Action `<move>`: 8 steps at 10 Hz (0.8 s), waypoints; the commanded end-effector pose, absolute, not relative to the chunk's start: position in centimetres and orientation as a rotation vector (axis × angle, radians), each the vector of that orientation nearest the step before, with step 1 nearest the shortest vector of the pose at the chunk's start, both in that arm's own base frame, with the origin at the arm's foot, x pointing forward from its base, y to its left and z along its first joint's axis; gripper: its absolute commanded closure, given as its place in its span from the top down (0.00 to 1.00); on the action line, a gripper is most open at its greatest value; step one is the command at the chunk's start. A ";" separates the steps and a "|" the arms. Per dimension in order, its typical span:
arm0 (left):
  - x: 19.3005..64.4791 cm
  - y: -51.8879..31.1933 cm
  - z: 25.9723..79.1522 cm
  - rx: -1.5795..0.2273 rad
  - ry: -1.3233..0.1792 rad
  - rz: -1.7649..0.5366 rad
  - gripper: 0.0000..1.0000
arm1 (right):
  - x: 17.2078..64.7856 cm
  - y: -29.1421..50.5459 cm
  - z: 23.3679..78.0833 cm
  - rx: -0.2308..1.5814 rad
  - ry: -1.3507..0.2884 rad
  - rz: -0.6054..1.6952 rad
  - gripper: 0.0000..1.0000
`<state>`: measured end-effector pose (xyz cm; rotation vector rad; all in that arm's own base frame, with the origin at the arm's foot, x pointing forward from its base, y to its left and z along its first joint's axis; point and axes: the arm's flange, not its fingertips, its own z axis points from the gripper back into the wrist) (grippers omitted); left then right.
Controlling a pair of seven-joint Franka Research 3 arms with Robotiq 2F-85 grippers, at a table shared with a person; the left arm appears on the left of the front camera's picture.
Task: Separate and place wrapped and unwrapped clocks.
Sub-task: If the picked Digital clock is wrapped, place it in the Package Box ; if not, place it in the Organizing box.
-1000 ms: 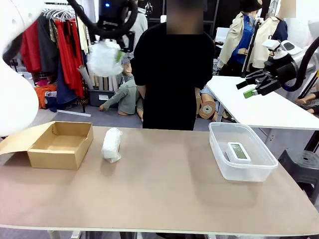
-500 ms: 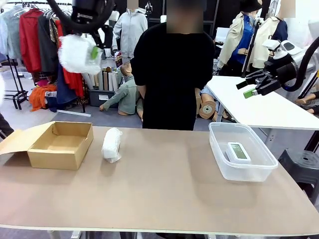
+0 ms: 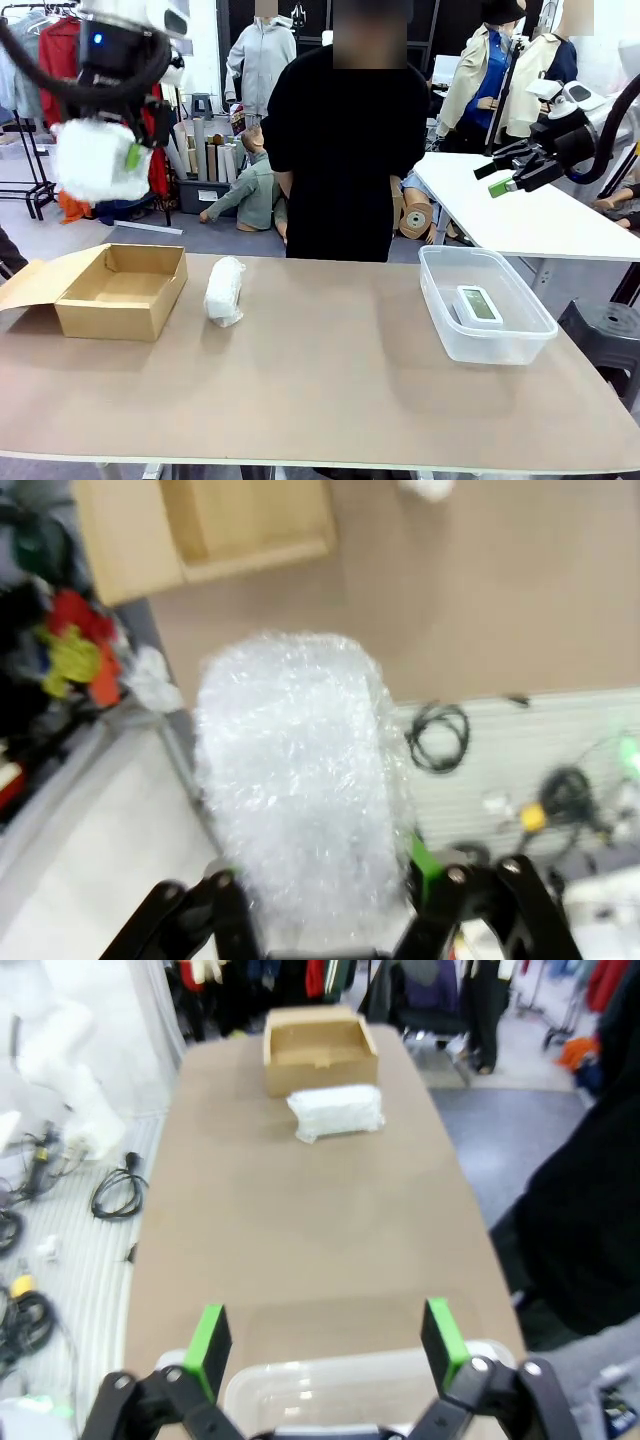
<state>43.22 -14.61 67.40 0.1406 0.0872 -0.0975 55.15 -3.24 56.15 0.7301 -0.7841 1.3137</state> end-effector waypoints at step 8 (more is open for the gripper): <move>40.5 -11.5 58.9 0.114 -0.144 0.020 0.00 | 55.1 -3.2 56.3 0.729 -0.789 1.315 1.00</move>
